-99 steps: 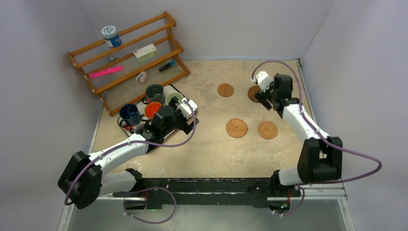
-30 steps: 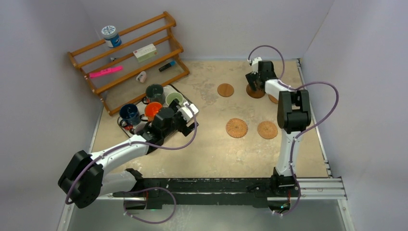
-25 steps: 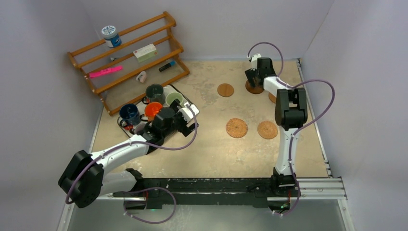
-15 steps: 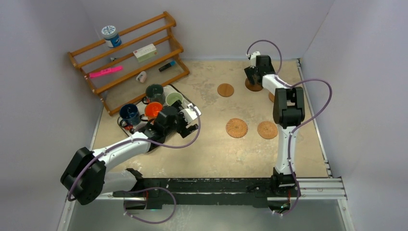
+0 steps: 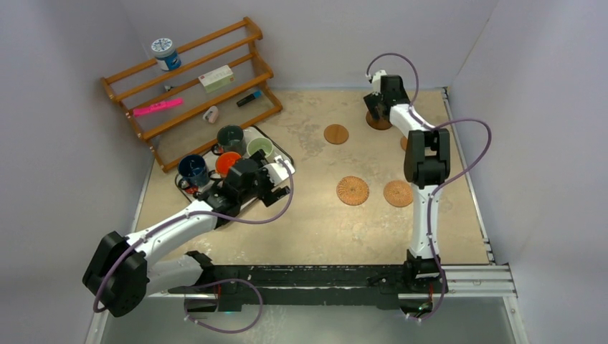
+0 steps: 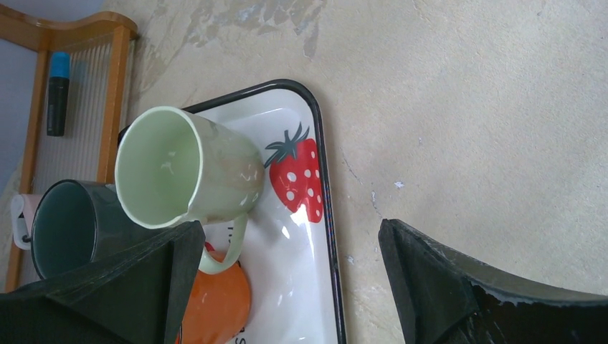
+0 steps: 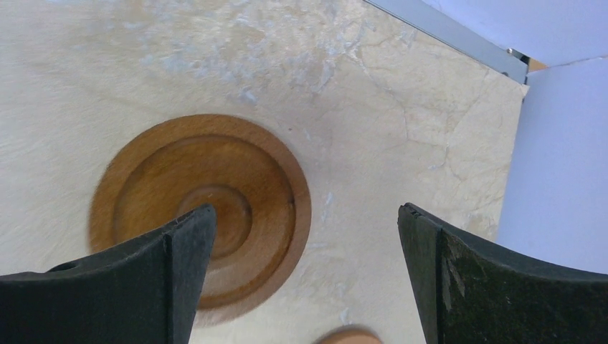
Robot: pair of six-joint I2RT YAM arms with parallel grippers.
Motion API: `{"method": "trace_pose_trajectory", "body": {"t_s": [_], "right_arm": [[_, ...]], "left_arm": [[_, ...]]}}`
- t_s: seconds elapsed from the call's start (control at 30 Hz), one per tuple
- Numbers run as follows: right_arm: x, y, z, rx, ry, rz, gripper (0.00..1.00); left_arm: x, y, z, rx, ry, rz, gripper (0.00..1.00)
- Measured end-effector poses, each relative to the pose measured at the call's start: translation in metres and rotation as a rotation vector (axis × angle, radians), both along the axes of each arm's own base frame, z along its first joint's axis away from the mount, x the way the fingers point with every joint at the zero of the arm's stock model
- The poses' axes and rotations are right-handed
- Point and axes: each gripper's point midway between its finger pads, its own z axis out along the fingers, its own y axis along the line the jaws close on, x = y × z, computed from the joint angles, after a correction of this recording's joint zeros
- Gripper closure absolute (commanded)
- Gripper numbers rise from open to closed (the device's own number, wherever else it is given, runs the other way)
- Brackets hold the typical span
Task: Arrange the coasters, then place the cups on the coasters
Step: Move the coaster to the center of the board.
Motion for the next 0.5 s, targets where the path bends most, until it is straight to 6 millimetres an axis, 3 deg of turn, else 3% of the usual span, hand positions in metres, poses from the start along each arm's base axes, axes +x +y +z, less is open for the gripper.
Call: {"method": "trace_pose_trajectory", "body": {"t_s": [0.07,0.17,0.23,0.33,0.4,0.5], "right_arm": [[-0.004,0.009,0.01,0.034,0.011,0.029,0.01],[-0.012,0.033,0.049,0.095,-0.015,0.1,0.01],[-0.018,0.057,0.081,0.119,-0.057,0.155,0.01],[-0.03,0.113,0.121,0.154,-0.118,0.264,0.01],[-0.035,0.143,0.127,0.175,-0.13,0.316,0.01],[-0.042,0.186,0.102,0.205,-0.08,0.379,0.01]], "left_arm": [[0.0,0.001,-0.002,0.004,0.006,0.002,0.0],[0.0,0.002,-0.007,0.016,0.014,0.005,0.0],[0.0,0.004,-0.012,0.028,0.021,0.008,0.0],[-0.002,0.007,-0.021,0.055,0.033,0.01,0.0],[-0.001,0.009,-0.023,0.062,0.035,0.015,0.0],[0.0,0.009,-0.022,0.063,0.027,0.018,0.0]]}}
